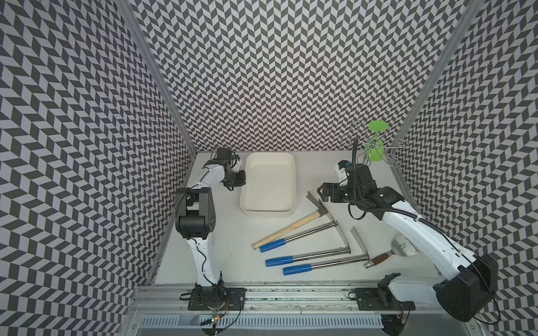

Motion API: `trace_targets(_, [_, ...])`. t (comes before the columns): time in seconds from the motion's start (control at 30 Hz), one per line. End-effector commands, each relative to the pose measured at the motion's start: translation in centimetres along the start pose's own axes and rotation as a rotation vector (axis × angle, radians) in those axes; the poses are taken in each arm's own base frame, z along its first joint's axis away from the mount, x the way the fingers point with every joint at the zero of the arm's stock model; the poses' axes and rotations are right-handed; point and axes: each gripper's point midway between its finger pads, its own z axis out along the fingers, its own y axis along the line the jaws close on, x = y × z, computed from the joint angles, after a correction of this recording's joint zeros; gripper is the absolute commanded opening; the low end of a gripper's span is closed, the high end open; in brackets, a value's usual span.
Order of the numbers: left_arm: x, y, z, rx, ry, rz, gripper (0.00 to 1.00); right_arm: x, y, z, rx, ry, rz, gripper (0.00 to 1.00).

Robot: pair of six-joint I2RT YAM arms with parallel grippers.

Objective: Put the small hoe into the storage box
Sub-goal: Place the storage box at the center of the board, then pick up the hoe from the center of the board.

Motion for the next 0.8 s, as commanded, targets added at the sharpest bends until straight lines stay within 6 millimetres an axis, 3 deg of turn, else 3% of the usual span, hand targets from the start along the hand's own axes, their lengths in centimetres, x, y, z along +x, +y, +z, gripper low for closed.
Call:
trace_targets(0.0, [0.0, -1.2, -1.0, 0.035, -0.005, 0.041, 0.22, -1.2, 0.7, -0.6, -0.013, -0.039, -0.009, 0.96])
trace_targets(0.13, [-0.9, -1.5, -2.8, 0.011, -0.043, 0.05, 0.39, -1.4, 0.5, -0.9, -0.003, -0.051, -0.01, 0.96])
trace_targets(0.27, [-3.3, -2.4, -7.0, -0.029, -0.152, 0.053, 0.64, -1.7, 0.5, -1.3, 0.001, -0.064, -0.011, 0.96])
trace_targets(0.37, [-4.9, -4.5, -11.1, -0.062, -0.263, 0.09, 0.71, -2.0, 0.5, -1.6, 0.005, -0.075, -0.004, 0.96])
trace_targets(0.43, [-5.1, -7.5, -13.9, -0.081, -0.345, 0.159, 0.7, -2.4, 0.3, -2.0, 0.02, -0.09, 0.03, 0.96])
trace_targets(0.53, [-3.0, -14.7, -16.0, -0.033, -0.417, 0.338, 0.67, -3.4, -0.4, -2.9, 0.045, -0.131, 0.125, 0.96])
trace_targets(0.6, [-0.2, -19.2, -15.8, 0.022, -0.404, 0.459, 0.65, -3.9, -0.9, -3.6, 0.045, -0.153, 0.194, 0.96])
trace_targets(0.7, [4.5, -23.7, -13.9, 0.073, -0.317, 0.612, 0.6, -4.0, -2.2, -4.6, 0.057, -0.166, 0.271, 0.96])
trace_targets(0.77, [7.2, -25.5, -12.6, 0.096, -0.254, 0.702, 0.58, -3.8, -3.1, -5.2, 0.069, -0.174, 0.304, 0.96])
